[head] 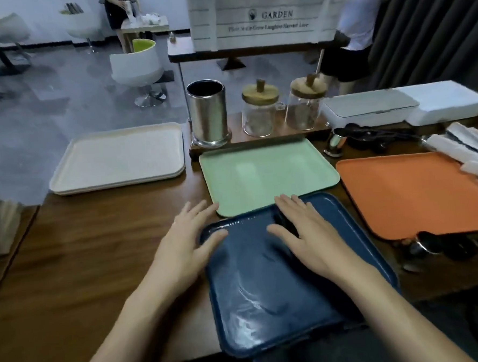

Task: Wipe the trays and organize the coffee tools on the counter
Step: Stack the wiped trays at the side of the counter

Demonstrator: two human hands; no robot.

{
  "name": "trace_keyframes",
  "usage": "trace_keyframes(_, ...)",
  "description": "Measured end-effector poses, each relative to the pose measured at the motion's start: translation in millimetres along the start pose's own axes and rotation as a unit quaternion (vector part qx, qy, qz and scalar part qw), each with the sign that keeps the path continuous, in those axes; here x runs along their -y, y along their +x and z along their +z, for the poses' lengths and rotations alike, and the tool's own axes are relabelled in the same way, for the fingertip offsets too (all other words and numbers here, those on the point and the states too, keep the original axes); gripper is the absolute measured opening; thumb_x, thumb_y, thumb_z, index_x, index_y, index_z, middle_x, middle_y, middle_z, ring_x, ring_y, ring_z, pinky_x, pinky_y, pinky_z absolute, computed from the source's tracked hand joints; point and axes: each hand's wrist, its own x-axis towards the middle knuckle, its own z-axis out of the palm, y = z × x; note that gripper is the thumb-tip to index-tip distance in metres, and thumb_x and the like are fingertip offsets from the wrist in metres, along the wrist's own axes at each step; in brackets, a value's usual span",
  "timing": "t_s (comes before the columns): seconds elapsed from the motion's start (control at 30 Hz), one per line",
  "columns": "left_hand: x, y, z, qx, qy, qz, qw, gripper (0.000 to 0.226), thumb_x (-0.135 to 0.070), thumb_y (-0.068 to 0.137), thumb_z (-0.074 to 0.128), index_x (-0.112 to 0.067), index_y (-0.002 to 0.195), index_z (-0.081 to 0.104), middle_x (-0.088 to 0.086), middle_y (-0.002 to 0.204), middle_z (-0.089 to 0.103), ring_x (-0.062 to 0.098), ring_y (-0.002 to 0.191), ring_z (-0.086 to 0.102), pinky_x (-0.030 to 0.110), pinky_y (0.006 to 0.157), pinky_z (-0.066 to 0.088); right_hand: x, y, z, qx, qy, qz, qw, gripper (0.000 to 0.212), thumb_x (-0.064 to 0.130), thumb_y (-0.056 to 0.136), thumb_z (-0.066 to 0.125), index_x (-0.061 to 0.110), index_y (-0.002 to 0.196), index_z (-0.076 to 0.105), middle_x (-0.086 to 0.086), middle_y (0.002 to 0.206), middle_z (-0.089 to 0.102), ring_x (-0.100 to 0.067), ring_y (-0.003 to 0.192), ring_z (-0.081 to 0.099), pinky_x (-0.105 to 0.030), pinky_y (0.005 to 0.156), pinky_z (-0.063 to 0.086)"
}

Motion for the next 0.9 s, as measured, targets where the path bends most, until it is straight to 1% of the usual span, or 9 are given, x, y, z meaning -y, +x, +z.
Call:
trace_keyframes(0.1,-29.3,-33.8,33.3,-0.02,0.014,-0.035,0.999,0.083,-0.079,0.078,0.04,-0.042,0.152,0.039,-0.019,0.161,0.025,0.01,0.155,0.005,0.036,0.121,0.021,-33.6,-35.3,-12.0,0.008,0.005,-0.014,1.0,0.075,0.065,0.098,0.036,0.029,0.161,0.014,0.014,0.166,0.005,-0.001,0.152,-0.006,-0.022,0.122,-0.005)
trace_keyframes(0.2,-41.1,-60.5,54.0,-0.025,0.043,-0.073,0.996,0.087,-0.082,0.077,0.039,-0.041,0.153,0.038,-0.013,0.166,0.02,0.014,0.156,0.002,0.037,0.123,0.018,-57.5,-62.7,-17.4,0.026,-0.002,-0.018,0.999,0.078,0.067,0.095,0.036,0.03,0.161,0.013,0.011,0.167,0.003,-0.004,0.153,-0.008,-0.024,0.123,-0.005)
trace_keyframes(0.33,-51.9,-95.2,70.4,-0.034,0.044,-0.12,0.991,0.086,-0.079,0.08,0.051,-0.041,0.155,0.035,-0.013,0.168,0.008,0.014,0.156,-0.003,0.042,0.127,0.013,-77.1,-86.6,-21.0,0.044,-0.001,-0.005,0.999,0.083,0.07,0.092,0.038,0.033,0.161,0.012,0.012,0.167,0.0,-0.007,0.153,-0.01,-0.03,0.123,0.003)
trace_keyframes(0.4,-58.1,-108.3,75.1,-0.029,0.057,-0.143,0.988,0.094,-0.081,0.077,0.048,-0.037,0.158,0.028,-0.011,0.169,-0.003,0.011,0.155,-0.008,0.041,0.128,0.008,-82.0,-92.9,-20.8,0.047,-0.004,-0.007,0.999,0.086,0.073,0.089,0.037,0.034,0.161,0.011,0.012,0.168,-0.003,-0.008,0.153,-0.012,-0.032,0.124,0.005)
trace_keyframes(0.53,-68.7,-121.9,80.9,-0.013,0.076,-0.178,0.981,0.114,-0.092,0.071,0.039,-0.031,0.163,0.01,-0.008,0.166,-0.02,0.004,0.145,-0.019,0.03,0.122,-0.006,-84.6,-99.5,-20.2,0.039,0.005,-0.026,0.999,0.09,0.076,0.083,0.033,0.033,0.16,0.016,0.01,0.168,-0.004,-0.008,0.153,-0.012,-0.032,0.124,0.005)
trace_keyframes(0.63,-71.4,-125.9,85.1,-0.015,0.084,-0.185,0.979,0.125,-0.099,0.063,0.036,-0.029,0.163,0.006,-0.009,0.166,-0.024,0.002,0.141,-0.021,0.03,0.121,-0.006,-87.4,-103.9,-22.6,0.019,0.0,-0.036,0.999,0.086,0.074,0.087,0.035,0.03,0.16,0.019,0.009,0.168,0.0,-0.006,0.153,-0.012,-0.03,0.124,0.001)
trace_keyframes(0.7,-67.8,-126.8,87.2,-0.022,0.095,-0.177,0.979,0.132,-0.104,0.059,0.031,-0.027,0.163,0.006,-0.009,0.166,-0.025,0.002,0.143,-0.022,0.03,0.122,-0.007,-90.2,-107.1,-22.9,0.014,-0.007,-0.023,1.0,0.086,0.075,0.088,0.036,0.03,0.16,0.02,0.007,0.168,0.0,-0.008,0.153,-0.012,-0.033,0.125,0.003)
trace_keyframes(0.8,-63.1,-126.6,87.8,-0.023,0.113,-0.167,0.979,0.131,-0.102,0.063,0.033,-0.022,0.163,0.006,-0.008,0.166,-0.023,0.003,0.146,-0.021,0.029,0.123,-0.008,-91.3,-109.7,-22.3,0.012,-0.013,0.002,1.0,0.088,0.078,0.085,0.036,0.034,0.16,0.02,0.005,0.169,-0.001,-0.014,0.155,-0.011,-0.04,0.125,0.009)
trace_keyframes(0.9,-60.1,-125.6,85.6,-0.02,0.139,-0.161,0.977,0.13,-0.101,0.066,0.032,-0.019,0.163,0.005,-0.005,0.167,-0.022,0.008,0.151,-0.018,0.032,0.124,-0.007,-89.6,-110.2,-23.4,0.011,-0.007,0.019,1.0,0.093,0.08,0.081,0.04,0.034,0.16,0.019,0.003,0.169,-0.002,-0.015,0.155,-0.008,-0.04,0.123,0.013)
